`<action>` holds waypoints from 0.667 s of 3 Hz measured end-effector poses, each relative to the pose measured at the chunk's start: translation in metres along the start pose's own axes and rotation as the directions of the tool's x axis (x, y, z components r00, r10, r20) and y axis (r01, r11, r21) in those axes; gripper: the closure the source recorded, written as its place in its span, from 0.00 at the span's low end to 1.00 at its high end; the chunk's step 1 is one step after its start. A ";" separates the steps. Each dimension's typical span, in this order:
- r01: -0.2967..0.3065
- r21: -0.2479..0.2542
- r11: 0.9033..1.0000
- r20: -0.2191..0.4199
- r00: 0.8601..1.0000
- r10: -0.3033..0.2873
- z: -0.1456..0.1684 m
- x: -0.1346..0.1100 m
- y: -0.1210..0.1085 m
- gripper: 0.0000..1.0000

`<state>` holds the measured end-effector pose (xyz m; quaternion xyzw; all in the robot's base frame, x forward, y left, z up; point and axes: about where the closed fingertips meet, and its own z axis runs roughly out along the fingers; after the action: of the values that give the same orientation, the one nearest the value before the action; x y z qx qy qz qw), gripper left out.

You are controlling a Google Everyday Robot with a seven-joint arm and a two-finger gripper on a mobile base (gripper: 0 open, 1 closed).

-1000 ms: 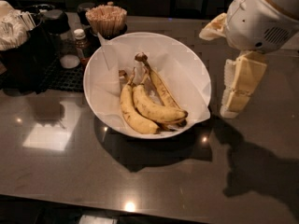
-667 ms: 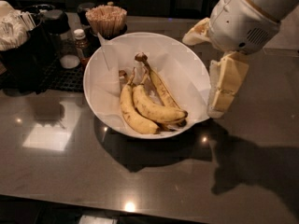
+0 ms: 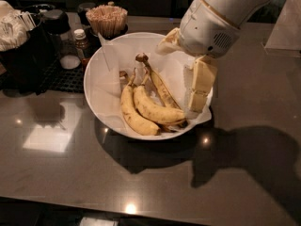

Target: Pick banana from white bowl

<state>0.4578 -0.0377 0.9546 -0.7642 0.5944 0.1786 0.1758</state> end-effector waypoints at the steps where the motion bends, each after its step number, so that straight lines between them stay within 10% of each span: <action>1: 0.002 0.017 1.000 0.004 1.000 -0.002 0.000 -0.003 -0.004 0.00; 2: -0.040 -0.014 0.999 0.004 0.999 0.040 0.019 0.002 -0.007 0.00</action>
Offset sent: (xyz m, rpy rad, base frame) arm 0.0050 0.0082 -0.0449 -0.0313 0.1253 -0.0508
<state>0.4643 -0.0289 0.9372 -0.7529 0.6079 0.1880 0.1681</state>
